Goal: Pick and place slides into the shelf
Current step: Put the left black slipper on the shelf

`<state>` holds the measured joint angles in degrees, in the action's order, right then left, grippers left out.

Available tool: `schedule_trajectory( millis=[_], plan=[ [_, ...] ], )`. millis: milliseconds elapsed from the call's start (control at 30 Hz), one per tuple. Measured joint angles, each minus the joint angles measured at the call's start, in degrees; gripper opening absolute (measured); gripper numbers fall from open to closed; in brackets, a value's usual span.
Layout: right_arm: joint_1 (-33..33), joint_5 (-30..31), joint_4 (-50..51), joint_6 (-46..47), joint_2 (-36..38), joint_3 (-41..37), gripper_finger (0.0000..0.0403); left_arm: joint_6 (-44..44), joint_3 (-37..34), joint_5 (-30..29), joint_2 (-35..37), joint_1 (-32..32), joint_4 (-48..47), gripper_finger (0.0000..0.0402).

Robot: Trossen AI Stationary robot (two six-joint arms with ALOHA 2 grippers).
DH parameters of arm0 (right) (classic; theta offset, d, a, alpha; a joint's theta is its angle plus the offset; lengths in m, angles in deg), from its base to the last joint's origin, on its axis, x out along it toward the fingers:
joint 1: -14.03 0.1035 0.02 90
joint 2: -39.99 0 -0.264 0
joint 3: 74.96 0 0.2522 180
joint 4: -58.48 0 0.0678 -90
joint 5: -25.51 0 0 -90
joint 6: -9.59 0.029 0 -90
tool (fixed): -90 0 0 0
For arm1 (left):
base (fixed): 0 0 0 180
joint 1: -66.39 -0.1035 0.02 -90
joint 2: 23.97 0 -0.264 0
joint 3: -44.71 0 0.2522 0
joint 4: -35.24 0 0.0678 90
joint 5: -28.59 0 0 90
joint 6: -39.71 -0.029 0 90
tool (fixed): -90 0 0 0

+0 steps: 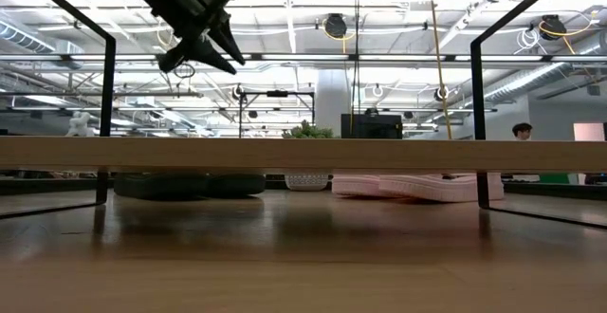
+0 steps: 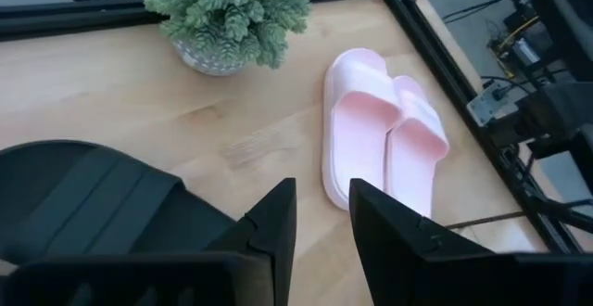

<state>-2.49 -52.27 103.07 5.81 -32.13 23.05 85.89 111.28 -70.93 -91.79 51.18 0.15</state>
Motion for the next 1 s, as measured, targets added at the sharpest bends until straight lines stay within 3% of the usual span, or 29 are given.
schedule_trajectory(
  millis=[533,1000],
  plan=[
    [-7.1,-0.1,-7.0,-0.1,0.0,-12.8,0.0153,2.0,0.0,-2.1,-0.8,-1.0,5.6,0.0104],
    [-7.9,-0.3,-9.2,-0.6,0.1,-13.4,0.0153,7.1,0.0,-10.7,-1.7,2.5,4.4,0.0104]
  ],
)
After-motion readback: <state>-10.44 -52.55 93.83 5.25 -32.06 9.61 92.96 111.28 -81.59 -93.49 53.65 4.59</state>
